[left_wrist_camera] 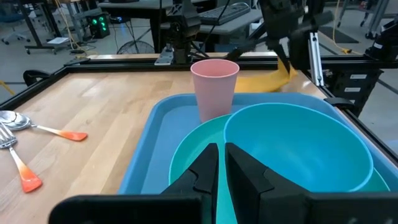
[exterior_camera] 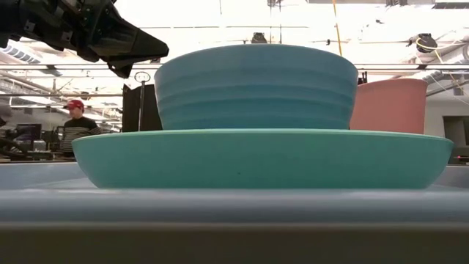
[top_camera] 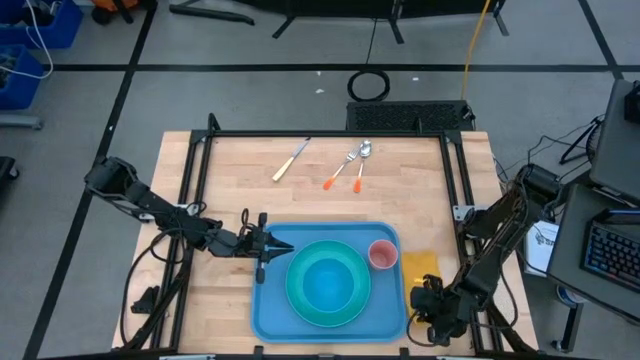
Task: Set up tray
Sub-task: Put the yellow table napkin on the blue tray to the left of the light blue plate
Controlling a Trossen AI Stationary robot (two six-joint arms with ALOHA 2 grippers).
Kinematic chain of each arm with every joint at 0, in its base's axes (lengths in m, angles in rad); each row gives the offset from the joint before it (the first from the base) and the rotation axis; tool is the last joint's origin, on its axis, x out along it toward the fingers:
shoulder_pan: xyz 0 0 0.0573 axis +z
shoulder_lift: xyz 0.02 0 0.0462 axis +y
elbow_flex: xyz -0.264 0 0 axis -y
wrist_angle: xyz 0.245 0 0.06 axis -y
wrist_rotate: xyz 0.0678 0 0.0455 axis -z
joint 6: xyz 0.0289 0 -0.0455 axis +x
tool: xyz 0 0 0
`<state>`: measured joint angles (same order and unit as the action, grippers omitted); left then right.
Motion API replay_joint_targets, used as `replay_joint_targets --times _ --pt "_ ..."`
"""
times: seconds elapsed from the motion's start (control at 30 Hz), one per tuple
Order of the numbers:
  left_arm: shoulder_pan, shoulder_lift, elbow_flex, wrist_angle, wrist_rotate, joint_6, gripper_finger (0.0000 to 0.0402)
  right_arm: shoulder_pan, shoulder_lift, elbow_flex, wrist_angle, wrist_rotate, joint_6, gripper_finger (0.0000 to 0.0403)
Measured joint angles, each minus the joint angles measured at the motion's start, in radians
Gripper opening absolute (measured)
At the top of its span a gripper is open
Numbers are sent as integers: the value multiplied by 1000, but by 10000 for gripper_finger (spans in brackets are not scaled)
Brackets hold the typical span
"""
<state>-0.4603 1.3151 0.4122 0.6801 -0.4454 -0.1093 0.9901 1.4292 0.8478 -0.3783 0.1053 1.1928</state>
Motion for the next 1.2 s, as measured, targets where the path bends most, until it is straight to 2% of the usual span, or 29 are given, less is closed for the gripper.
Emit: replay_joint_targets --times 0.1,0.4,0.87,1.1,1.2 --pt "0 0 0 2 0 0 33 0 -59 0 -1 15 11 0" --pt "0 0 0 3 0 -24 33 0 -240 2 -36 250 -58 0" --pt "0 0 0 -13 0 -33 33 0 -380 2 -85 328 -118 0" --pt "0 0 0 -13 0 -33 33 0 -459 2 -76 421 -206 0" --pt "0 0 0 -17 1 -34 33 0 -484 2 -82 424 -236 0"
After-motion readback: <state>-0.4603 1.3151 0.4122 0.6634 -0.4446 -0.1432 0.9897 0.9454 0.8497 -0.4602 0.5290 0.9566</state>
